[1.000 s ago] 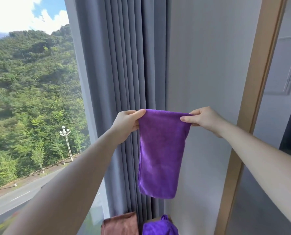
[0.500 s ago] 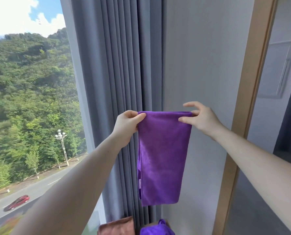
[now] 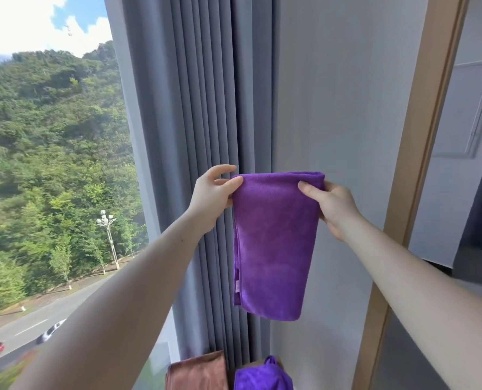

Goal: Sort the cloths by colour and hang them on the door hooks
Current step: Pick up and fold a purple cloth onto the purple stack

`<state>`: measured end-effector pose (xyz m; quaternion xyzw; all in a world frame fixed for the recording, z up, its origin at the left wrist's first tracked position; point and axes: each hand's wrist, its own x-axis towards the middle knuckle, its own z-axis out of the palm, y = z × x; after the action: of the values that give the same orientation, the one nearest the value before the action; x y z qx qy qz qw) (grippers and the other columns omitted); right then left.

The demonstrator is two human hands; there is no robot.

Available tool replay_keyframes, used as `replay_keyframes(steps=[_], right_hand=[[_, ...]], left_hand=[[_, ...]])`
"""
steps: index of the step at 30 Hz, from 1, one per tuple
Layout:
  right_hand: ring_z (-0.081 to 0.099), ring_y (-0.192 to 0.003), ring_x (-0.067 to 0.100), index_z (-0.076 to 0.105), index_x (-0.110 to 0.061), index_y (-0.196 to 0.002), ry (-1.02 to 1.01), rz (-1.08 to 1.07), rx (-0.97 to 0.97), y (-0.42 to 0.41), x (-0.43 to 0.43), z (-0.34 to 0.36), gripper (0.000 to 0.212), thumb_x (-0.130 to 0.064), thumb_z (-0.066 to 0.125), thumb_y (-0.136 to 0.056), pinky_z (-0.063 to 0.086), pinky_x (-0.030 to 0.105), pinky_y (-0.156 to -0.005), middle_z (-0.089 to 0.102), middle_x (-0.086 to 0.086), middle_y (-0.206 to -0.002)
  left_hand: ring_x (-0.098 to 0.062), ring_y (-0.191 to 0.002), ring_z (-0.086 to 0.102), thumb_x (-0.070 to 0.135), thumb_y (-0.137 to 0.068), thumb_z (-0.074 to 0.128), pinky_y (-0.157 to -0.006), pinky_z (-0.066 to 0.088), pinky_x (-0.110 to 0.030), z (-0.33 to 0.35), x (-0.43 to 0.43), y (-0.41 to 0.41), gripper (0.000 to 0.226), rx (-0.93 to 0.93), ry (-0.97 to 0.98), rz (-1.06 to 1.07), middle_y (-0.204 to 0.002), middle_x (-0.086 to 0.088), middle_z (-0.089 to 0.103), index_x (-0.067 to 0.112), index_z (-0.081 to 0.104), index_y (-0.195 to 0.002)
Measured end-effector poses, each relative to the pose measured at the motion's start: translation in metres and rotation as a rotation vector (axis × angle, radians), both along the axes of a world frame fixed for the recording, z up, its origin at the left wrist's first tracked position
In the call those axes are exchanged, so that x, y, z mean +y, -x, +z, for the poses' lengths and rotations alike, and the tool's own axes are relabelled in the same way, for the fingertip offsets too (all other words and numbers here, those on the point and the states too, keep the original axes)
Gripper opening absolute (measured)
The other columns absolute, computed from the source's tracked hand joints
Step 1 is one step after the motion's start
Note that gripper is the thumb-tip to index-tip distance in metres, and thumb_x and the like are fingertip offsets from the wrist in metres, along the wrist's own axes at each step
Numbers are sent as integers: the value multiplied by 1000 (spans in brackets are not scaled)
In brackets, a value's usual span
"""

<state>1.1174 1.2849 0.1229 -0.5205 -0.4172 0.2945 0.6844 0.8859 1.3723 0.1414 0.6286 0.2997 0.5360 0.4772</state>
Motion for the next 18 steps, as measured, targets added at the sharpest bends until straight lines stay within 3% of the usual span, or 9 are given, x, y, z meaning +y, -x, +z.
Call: replay_keyframes(steps=[2,6,9,11,14,16,18], right_hand=[[73,-86,17,77,-14,-100,-1,30,-31,5,0,1,16,-26,78,-89,57,36,-83,79,2,-96],[73,-82,15,77,-15,-99,-7,67,-99,14,-4,5,13,-26,75,-92,57,29,-74,79,1,-93],[73,-77,14,78,-15,-95,-12,83,-151,21,-4,5,9,-23,76,-91,56,23,-65,79,0,-89],[75,-78,16,79,-15,-96,-17,108,-158,26,-4,6,9,-21,77,-90,59,26,-67,80,4,-90],[76,-83,22,82,-16,-98,-8,154,-193,31,-5,5,12,-20,80,-87,62,34,-75,80,8,-93],[76,-83,22,82,-16,-96,21,157,-224,32,-5,3,16,-21,85,-81,61,38,-78,79,11,-94],[73,-82,21,82,-14,-95,32,142,-253,30,-6,0,21,-22,88,-77,61,43,-80,78,16,-98]], left_hand=[[-14,-87,70,12,-97,67,-81,63,-32,1,1,4,24,73,-51,25,-97,-5,74,17,70,-120],[-19,-86,67,17,-102,58,-85,63,-37,1,9,12,17,186,-13,38,-96,-6,72,13,75,-105],[-16,-90,66,33,-100,58,-90,58,-35,5,8,13,20,433,-89,104,-101,2,72,20,72,-105],[-9,-98,65,48,-97,59,-88,51,-27,10,-6,7,31,617,-186,94,-109,9,70,25,68,-116],[-7,-108,63,60,-92,64,-93,50,-26,17,-27,-11,51,761,-237,-65,-118,13,65,29,58,-133],[-4,-105,64,63,-88,68,-92,51,-27,18,-35,-25,53,802,-230,-172,-115,15,66,31,58,-130],[-5,-89,64,66,-85,69,-80,51,-25,17,-38,-37,47,807,-254,-166,-100,15,67,30,63,-114]])
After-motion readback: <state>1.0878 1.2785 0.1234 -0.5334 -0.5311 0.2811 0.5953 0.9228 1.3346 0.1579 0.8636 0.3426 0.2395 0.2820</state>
